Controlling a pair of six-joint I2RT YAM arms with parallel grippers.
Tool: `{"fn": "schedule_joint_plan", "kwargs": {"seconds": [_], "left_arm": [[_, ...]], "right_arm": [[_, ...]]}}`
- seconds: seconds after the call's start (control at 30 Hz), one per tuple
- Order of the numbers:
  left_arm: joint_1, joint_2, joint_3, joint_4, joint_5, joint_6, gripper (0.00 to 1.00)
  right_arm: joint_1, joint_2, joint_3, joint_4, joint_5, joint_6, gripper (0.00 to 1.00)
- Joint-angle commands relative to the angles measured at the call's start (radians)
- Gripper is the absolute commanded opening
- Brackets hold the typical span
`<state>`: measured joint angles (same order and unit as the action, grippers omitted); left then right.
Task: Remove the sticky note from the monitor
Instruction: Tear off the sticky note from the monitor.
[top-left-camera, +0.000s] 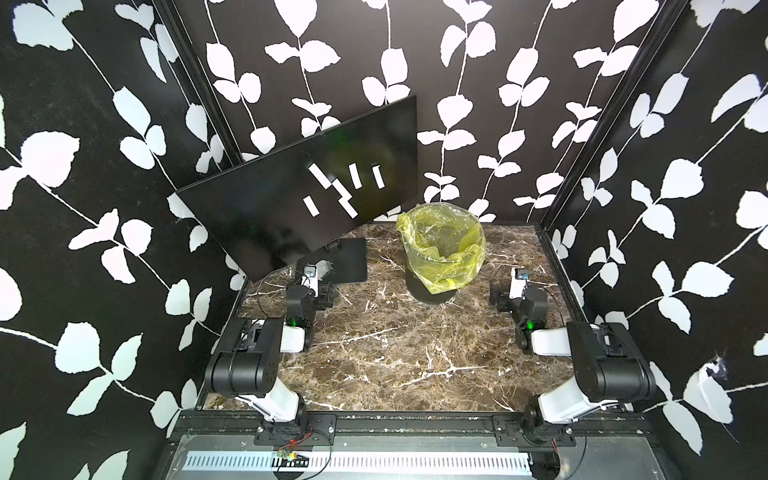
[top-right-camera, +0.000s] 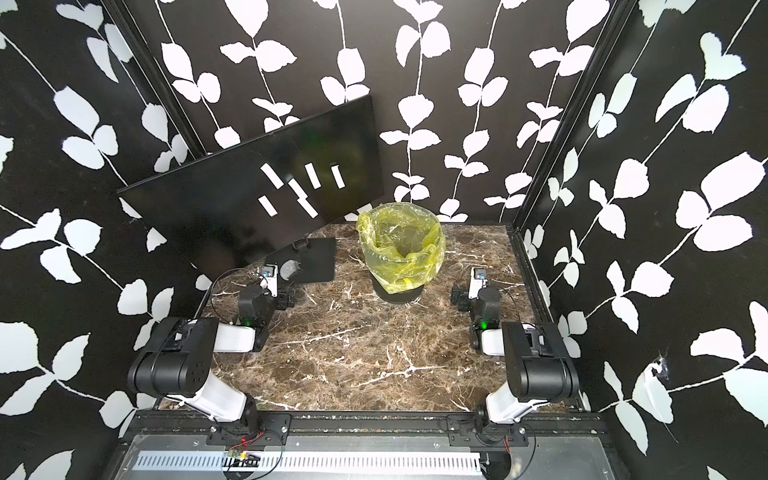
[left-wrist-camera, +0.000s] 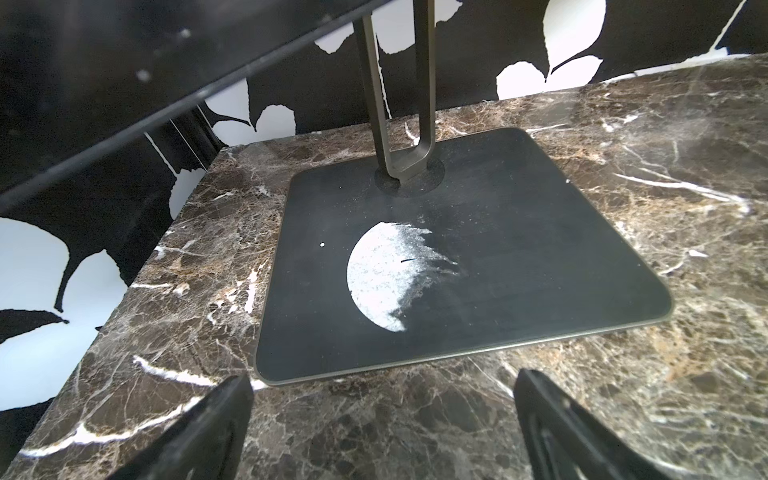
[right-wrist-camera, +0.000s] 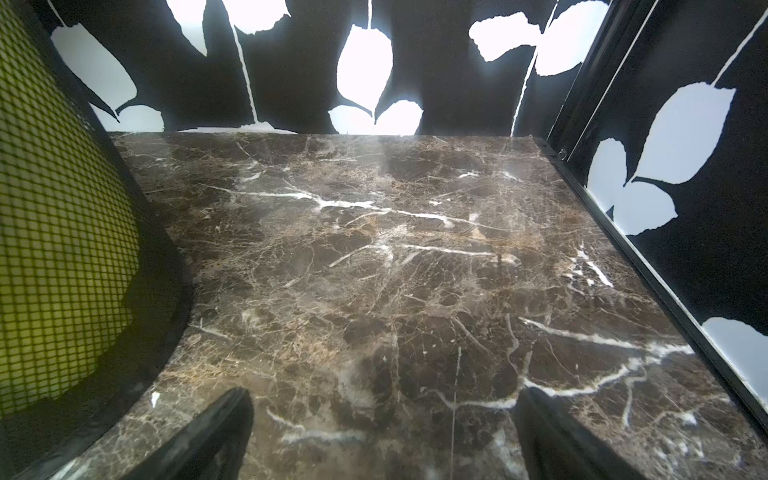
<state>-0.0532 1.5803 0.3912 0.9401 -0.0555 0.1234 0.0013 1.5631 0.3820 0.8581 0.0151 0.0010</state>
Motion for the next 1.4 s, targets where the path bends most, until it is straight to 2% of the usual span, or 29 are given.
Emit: {"fn": "schedule_joint_plan", "kwargs": {"seconds": [0.0, 0.47, 0.6, 0.87, 1.07, 1.27, 1.37], "left_arm": [[0.007, -0.004, 0.009, 0.001, 0.03, 0.005, 0.99], [0.009, -0.032, 0.006, -0.013, -0.023, -0.012, 0.99], [0.003, -0.16, -0.002, -0.105, -0.026, -0.004, 0.99], [-0.016, -0.487, -0.003, -0.418, -0.042, -0.127, 0.99], [-0.128, -0.707, 0.04, -0.678, -0.094, -0.178, 0.99], [-0.212, -0.797, 0.238, -1.016, -0.127, -0.301, 0.99], [-0.247, -0.793, 0.343, -1.085, -0.107, -0.353, 0.99]], "right_arm": [[0.001, -0.012, 0.007, 0.059, -0.013, -0.006, 0.99], [-0.007, -0.023, 0.0, 0.066, -0.002, 0.013, 1.0], [-0.022, -0.183, -0.066, 0.047, 0.078, 0.054, 1.0], [-0.027, -0.59, -0.03, -0.37, 0.051, 0.002, 0.99], [-0.026, -0.853, 0.096, -0.734, -0.012, 0.015, 0.99], [0.006, -0.873, 0.359, -1.056, -0.116, 0.127, 0.98], [0.078, -0.828, 0.489, -1.186, -0.07, 0.168, 0.99]]}}
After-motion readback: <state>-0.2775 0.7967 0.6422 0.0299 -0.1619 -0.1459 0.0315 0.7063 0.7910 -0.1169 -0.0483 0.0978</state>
